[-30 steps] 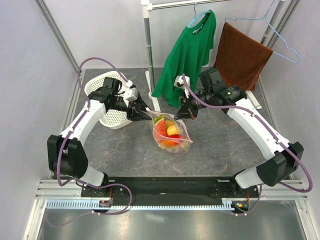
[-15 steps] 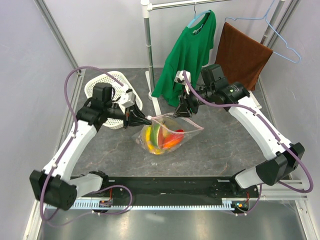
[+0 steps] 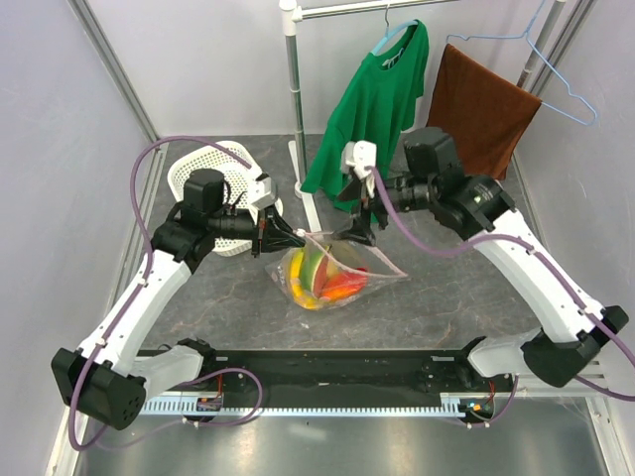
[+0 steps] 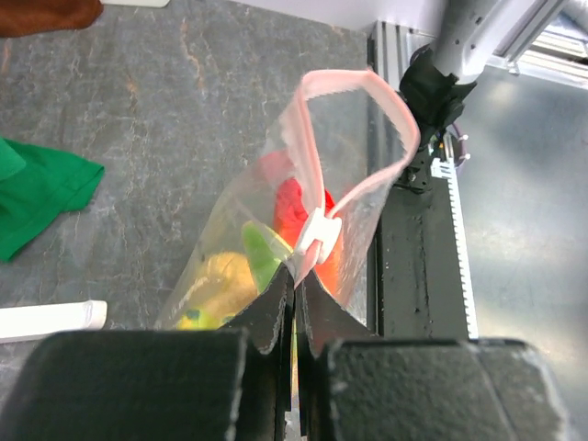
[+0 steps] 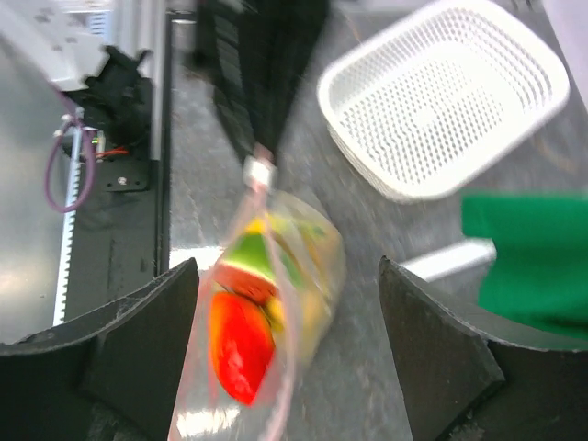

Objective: Place the food in the zip-top bag and seal the zipper
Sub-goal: Zip the zipper food storage bag at the center of the board.

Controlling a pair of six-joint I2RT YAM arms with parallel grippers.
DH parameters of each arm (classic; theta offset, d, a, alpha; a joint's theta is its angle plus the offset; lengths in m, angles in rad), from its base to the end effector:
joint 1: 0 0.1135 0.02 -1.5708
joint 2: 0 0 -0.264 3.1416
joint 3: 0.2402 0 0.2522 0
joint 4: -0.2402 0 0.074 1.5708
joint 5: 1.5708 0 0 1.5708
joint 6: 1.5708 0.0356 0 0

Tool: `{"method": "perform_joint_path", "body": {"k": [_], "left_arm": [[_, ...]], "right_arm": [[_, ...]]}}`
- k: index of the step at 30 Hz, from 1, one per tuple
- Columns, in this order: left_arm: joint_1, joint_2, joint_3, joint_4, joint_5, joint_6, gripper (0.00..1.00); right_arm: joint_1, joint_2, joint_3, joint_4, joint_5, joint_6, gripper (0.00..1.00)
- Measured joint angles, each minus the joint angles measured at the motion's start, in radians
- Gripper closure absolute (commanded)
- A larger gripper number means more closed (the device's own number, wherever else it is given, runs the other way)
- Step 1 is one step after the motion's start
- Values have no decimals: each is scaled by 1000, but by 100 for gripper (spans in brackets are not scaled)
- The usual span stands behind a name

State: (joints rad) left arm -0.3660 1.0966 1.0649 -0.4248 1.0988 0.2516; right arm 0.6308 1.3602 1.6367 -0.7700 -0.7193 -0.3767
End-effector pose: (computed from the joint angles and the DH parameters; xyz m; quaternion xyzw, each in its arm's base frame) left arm 0.2007 -0.1109 0.3608 0.4830 0.6057 -0.4683 0.4249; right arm 0.2065 0.1799 0.4485 -0.5460 0.6165 0.3605 0.4380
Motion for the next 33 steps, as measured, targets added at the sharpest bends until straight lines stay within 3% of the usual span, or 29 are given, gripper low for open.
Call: {"method": "perform_joint_path", "body": {"k": [5,11,19,33], "left_arm": [[-45,-5,7,-22,-63,1,98],[-63,-29,13,-40,-103,0,98],[-71,-39,15,-47,-122,-1,98],[-73,-47,18,-48,-126,-19,98]], "right_arm": [[137,-21,-10,60,50,-39,27],[188,-20,-66,136,129,-29,44],[248,-13,-113,198,208,-11,47],[271,12,-126,240,256,-2,66]]}}
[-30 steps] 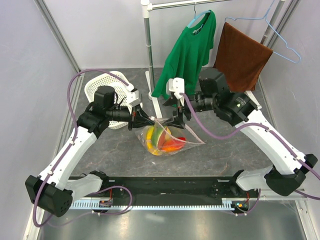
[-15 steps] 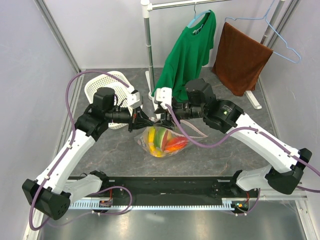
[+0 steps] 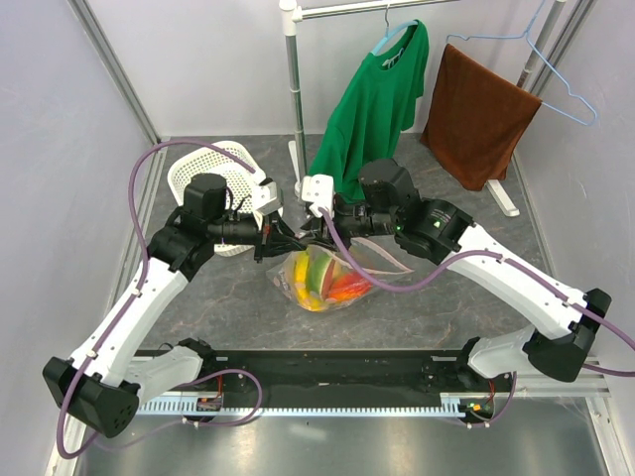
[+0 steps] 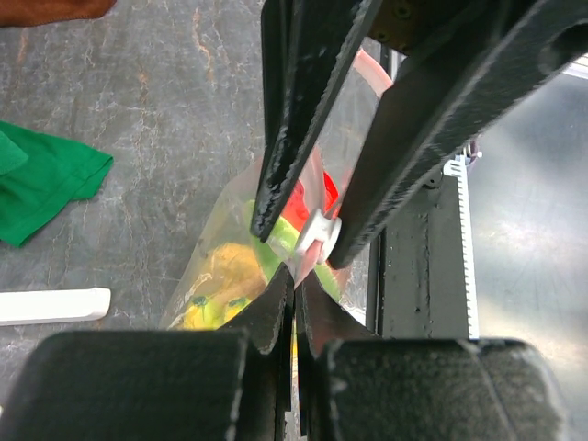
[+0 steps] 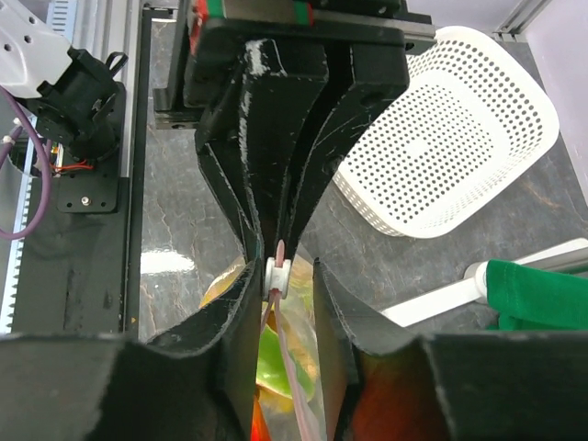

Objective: Place the food in the zip-top bag and seal the zipper
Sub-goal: Zip the zipper food storage bag at the center of the board.

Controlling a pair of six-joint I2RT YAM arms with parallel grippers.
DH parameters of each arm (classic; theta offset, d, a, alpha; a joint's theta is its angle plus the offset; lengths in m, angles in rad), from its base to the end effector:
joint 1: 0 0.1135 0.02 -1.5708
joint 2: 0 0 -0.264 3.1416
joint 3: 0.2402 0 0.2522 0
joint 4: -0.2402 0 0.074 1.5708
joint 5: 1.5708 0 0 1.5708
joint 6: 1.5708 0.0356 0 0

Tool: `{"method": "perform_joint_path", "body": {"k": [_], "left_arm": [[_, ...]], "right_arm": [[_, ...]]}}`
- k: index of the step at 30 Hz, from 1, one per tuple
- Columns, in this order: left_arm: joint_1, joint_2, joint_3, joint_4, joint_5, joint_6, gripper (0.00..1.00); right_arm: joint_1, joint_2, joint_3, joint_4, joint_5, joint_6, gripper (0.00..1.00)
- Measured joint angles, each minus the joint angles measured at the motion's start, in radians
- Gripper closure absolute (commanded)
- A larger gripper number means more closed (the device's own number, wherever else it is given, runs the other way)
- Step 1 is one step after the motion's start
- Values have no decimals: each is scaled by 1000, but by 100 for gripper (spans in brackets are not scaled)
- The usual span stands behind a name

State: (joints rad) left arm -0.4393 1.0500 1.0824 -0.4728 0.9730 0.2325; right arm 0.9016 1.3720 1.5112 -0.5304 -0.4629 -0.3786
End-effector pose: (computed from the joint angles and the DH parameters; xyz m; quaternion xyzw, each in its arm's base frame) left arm 0.1835 -0.1188 0.3703 0.4825 0.6222 -0.4416 0.4302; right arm 0.1736 0.2451 0.4253 -0.5855 0.5726 0.3241 0.4737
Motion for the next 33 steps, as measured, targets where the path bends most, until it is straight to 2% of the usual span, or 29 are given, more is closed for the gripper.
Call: {"method": "perform_joint_path", "body": {"k": [3,6,7,10,33], "left_arm": [[-1,-4,1,1,-3,-5,98],[-1,-6,1,4,-5,-15,98],[-1,-8,1,3,-7,-19,98],[-1,-13,1,4,-20,-34,98],[39,-90,-14,88,-38,-174,98]], "right_arm": [[0,2,-3,1,8,0,74],[0,2,-12,2,13,-1,87],[0,2,-16,2,13,0,94],[2,0,-17,8,14,-1,100],[-10,-93,-80,-12,50,-42,100]]}}
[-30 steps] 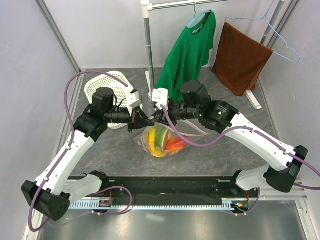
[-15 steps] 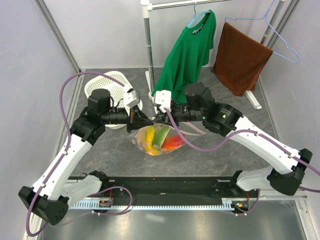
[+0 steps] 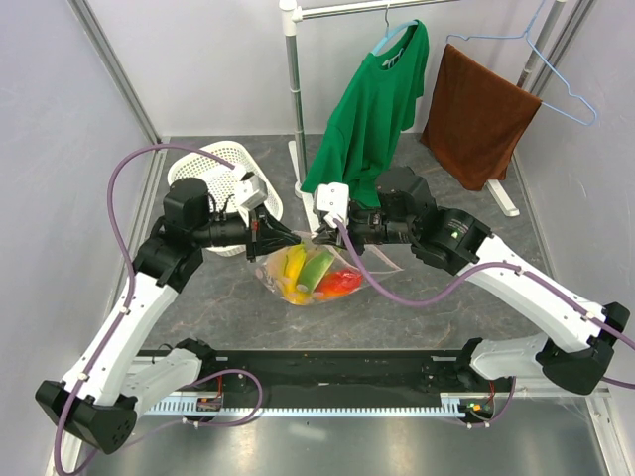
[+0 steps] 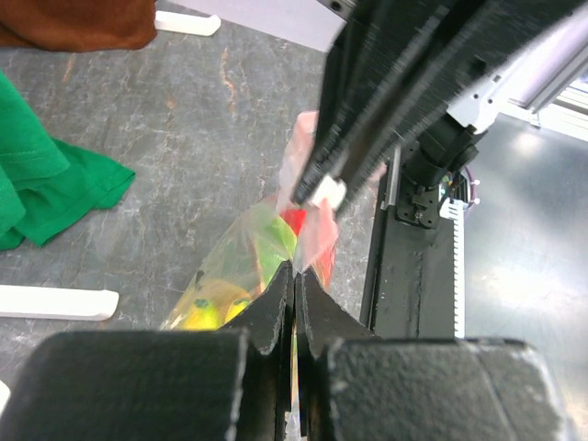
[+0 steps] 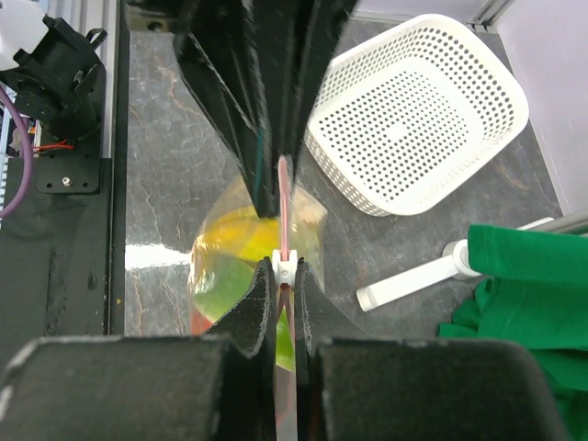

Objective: Place the food in the zip-top bag and seal the zipper
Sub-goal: Zip the zipper food storage bag at the center of the board.

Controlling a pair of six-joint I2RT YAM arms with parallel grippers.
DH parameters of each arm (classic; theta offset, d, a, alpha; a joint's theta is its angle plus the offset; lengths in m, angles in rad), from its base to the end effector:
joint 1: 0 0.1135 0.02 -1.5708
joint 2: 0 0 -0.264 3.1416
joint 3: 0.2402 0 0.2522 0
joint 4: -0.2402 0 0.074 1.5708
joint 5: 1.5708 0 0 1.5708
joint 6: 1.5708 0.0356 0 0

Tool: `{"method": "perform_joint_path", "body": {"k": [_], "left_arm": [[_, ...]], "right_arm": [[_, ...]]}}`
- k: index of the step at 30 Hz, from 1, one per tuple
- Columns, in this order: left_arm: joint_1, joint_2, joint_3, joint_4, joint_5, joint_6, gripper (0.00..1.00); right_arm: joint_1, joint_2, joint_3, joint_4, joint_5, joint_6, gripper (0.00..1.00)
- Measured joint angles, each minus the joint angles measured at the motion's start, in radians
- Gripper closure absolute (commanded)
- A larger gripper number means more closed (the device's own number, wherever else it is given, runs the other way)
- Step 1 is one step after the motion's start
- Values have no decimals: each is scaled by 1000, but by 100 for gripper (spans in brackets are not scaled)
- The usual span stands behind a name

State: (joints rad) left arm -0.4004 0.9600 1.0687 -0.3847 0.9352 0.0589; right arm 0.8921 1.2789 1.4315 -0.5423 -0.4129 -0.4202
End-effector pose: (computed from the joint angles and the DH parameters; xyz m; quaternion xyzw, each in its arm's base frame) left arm 0.1704 -0.1032 0.3901 0.4268 0.6314 -0.4458 0.4694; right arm 0.1619 0.2235 0.4224 -0.5864 0.5745 0.2930 0.4901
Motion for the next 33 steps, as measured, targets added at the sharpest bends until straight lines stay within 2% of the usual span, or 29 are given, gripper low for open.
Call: {"method": "perform_joint_path", "body": {"k": [14,23,33], "left_arm": [[56,-45,-16,23,37,-39,98],[140,-44,-16,97,68,-145,98],[190,-10,-15,128,90,-190,98]], "right_arm": [[-39,-17,-11,-56,0,-18,100],[-88,-129,-109,-134,13,-48,100],[-129,-244,-226,-231,52,-67,100]]}}
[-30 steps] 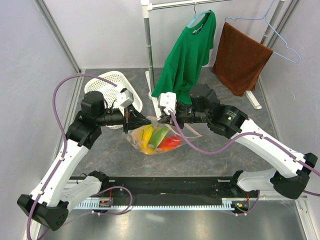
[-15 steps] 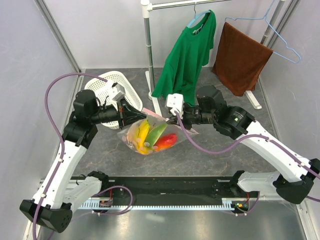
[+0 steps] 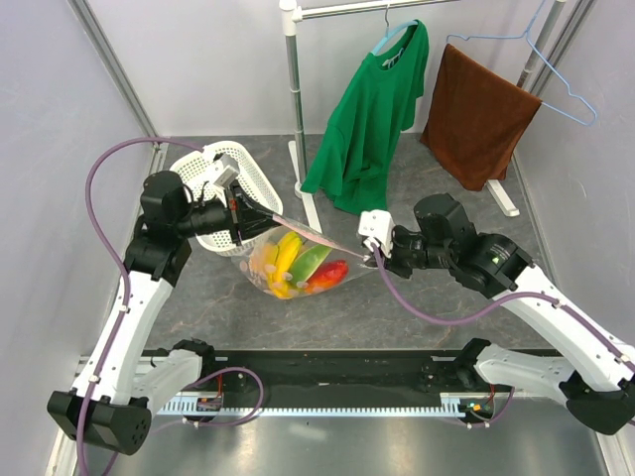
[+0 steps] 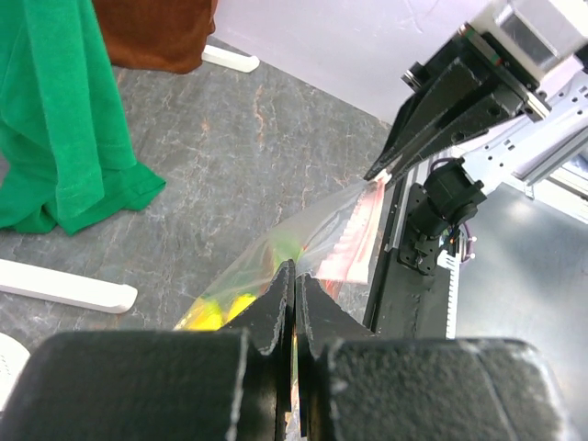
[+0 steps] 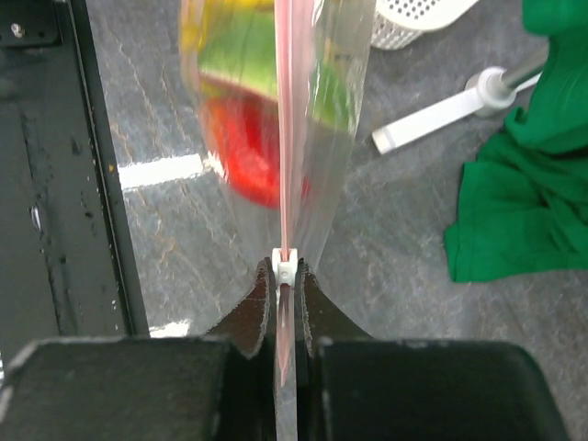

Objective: Place the food in the zip-top bag and seal the zipper
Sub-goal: Zip the zipper food storage bag at the center of the board.

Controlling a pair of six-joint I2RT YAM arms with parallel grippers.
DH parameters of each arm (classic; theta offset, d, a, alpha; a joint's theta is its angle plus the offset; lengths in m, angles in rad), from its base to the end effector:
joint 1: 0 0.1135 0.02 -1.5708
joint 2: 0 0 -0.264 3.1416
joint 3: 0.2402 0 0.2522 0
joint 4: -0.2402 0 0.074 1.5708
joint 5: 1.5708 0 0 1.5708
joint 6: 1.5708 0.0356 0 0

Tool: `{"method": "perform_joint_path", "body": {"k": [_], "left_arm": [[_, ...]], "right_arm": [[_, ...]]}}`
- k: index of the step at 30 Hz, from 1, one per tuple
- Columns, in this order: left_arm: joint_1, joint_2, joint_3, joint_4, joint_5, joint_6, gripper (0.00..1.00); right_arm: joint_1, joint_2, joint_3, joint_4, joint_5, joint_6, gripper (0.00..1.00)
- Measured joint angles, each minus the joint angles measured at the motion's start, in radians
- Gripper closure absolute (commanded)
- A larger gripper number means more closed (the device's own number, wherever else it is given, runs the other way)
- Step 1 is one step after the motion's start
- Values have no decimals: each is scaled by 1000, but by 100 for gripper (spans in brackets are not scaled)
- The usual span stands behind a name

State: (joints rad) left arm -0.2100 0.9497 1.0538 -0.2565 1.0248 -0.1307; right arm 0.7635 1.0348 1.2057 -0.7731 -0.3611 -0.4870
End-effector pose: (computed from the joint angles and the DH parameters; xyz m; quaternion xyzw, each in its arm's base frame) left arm 0.1846 -0.0704 0.3993 0.3452 0.6482 -0.4629 0.4963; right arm 0.1392 0.1507 0.3805 -0.5774 0.6570 0.2205 0.4318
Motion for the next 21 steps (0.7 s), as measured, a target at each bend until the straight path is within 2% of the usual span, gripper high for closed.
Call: {"method": "perform_joint_path", "body": {"k": [16,18,19,21], "left_arm": [[25,50,1,12,6,-7,98],[24,58,1,12,11,-7,98],[25,62,1,13,21,-7,98],[25,73,4,13,52,-7,98]], "right_arm": [[-29,-93,-94,-101,29,-37,100],[-29,-98,-100,-100,29,-39,88],[-29,-99,-102,-103,28,-40,72],[-29,-100,-102,-113,24,-36,51]]}}
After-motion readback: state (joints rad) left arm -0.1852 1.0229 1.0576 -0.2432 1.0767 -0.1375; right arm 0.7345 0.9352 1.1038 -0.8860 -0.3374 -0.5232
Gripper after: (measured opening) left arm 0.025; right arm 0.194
